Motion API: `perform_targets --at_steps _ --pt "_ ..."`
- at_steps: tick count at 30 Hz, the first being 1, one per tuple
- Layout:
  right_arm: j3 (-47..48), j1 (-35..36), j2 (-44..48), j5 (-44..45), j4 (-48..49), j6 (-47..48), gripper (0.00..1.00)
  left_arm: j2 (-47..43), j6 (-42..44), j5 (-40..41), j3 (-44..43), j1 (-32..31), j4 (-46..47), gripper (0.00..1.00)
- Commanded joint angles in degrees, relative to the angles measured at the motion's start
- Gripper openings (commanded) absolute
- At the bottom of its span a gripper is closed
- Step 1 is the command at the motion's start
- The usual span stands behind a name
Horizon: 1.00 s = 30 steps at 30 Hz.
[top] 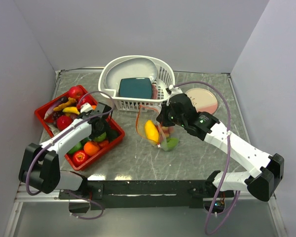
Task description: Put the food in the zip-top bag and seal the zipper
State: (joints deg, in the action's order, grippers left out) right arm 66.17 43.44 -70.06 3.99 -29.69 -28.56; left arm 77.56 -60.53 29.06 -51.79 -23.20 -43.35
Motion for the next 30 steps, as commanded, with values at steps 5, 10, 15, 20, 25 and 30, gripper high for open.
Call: perform_targets --at_steps 5,10,15,20,25,30 --pt "0.36 -0.29 1.16 0.14 1.74 0.78 0.0 -7.5 5.33 3.46 -8.58 0.17 -6.56 0.32" --pt "0.89 -0.29 0.45 -0.03 1.48 0.52 0.0 -11.72 10.07 -1.43 -13.33 0.0 -7.1 0.25" --pt "2.73 -0.29 -0.51 -0.38 0.96 -0.01 0.0 -15.6 10.79 -7.7 -17.99 -6.58 -3.76 0.22" --pt "4.4 -0.29 -1.74 -0.65 0.25 -0.88 0.0 -11.39 7.54 -8.76 -23.87 -18.51 -1.3 0.21" --pt "5.46 -0.2 -2.62 0.14 -0.89 -1.85 0.0 -5.94 6.74 -10.77 -26.26 -24.08 5.01 0.22" --pt "7.21 -0.2 -3.41 1.45 -2.38 -2.56 0.0 -0.84 7.01 -14.81 -26.26 -25.14 10.91 0.22"
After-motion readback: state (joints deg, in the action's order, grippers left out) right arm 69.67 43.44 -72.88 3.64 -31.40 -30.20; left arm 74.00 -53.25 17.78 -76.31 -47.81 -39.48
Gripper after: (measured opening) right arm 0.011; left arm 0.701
